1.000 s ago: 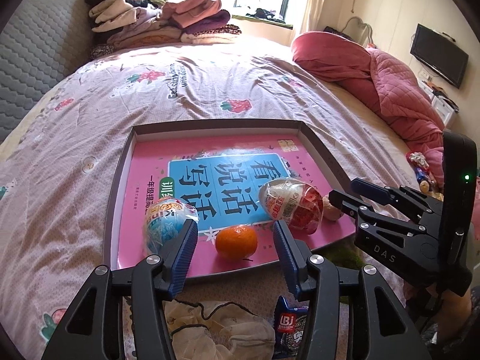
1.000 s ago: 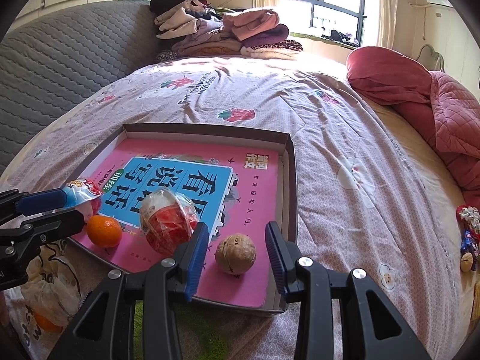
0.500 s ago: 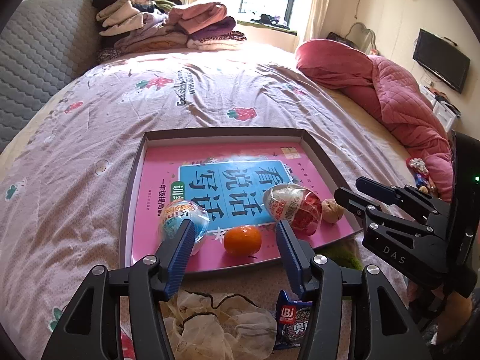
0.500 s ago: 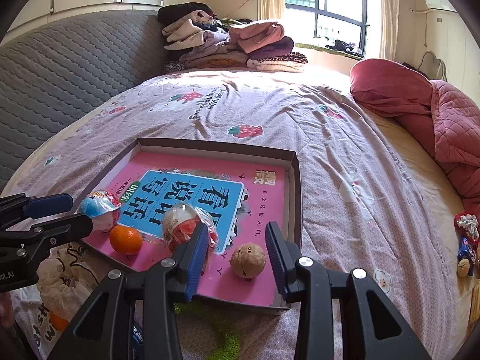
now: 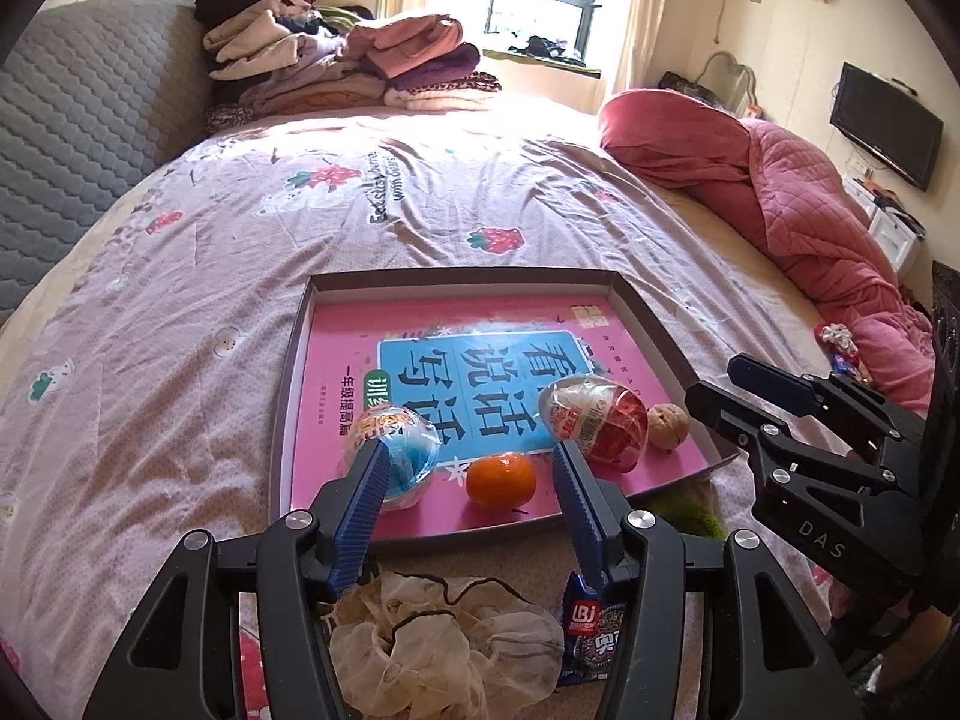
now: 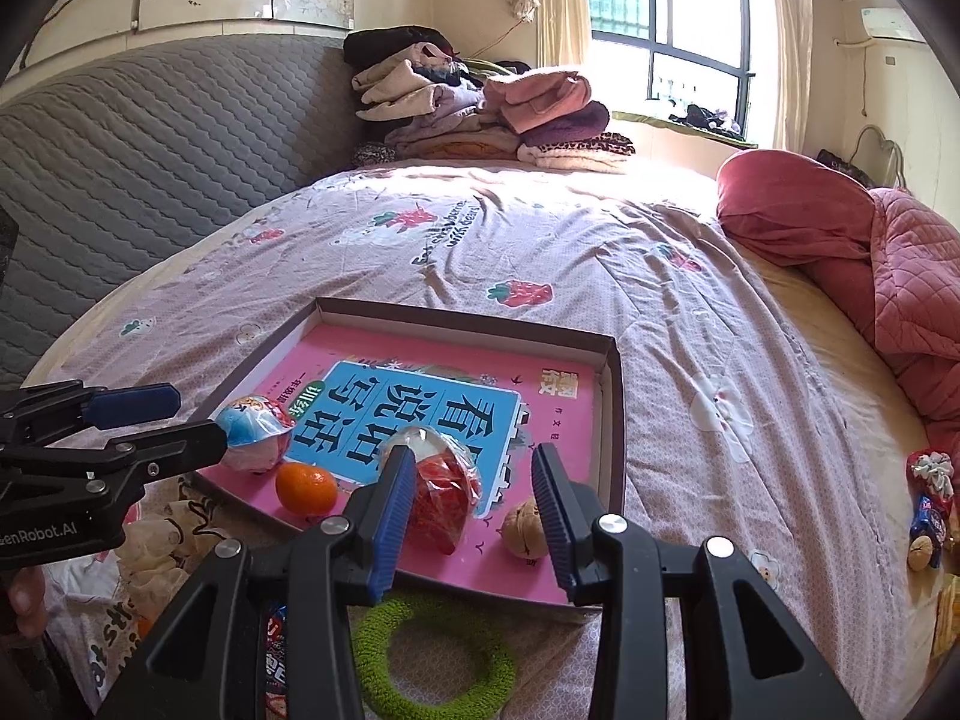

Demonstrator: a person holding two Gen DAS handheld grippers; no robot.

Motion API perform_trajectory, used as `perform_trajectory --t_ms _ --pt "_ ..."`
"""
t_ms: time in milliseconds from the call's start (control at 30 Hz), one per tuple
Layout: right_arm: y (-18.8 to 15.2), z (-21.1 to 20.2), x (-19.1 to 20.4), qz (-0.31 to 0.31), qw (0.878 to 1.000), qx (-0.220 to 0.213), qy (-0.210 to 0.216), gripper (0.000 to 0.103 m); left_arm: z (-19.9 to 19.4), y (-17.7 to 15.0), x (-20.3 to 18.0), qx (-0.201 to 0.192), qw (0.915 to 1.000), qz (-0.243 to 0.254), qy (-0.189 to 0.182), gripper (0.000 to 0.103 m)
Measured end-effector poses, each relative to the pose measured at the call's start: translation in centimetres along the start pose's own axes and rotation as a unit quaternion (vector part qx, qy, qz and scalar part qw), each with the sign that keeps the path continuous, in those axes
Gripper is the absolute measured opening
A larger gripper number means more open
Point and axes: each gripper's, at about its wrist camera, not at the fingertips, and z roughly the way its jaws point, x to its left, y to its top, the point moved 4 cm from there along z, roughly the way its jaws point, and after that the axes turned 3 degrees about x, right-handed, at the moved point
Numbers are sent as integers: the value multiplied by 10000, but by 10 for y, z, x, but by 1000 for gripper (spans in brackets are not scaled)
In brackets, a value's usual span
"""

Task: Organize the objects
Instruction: 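Withdraw both open tools back from the box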

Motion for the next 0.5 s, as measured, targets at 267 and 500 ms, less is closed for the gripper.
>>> perform_trajectory --t_ms 267,500 --pt "-1 -6 9 -118 9999 -30 65 44 -8 -3 5 -21 10000 -45 36 58" --pt "-3 -16 14 -126 9998 -83 122 44 -12 -9 13 15 9999 -120 91 58"
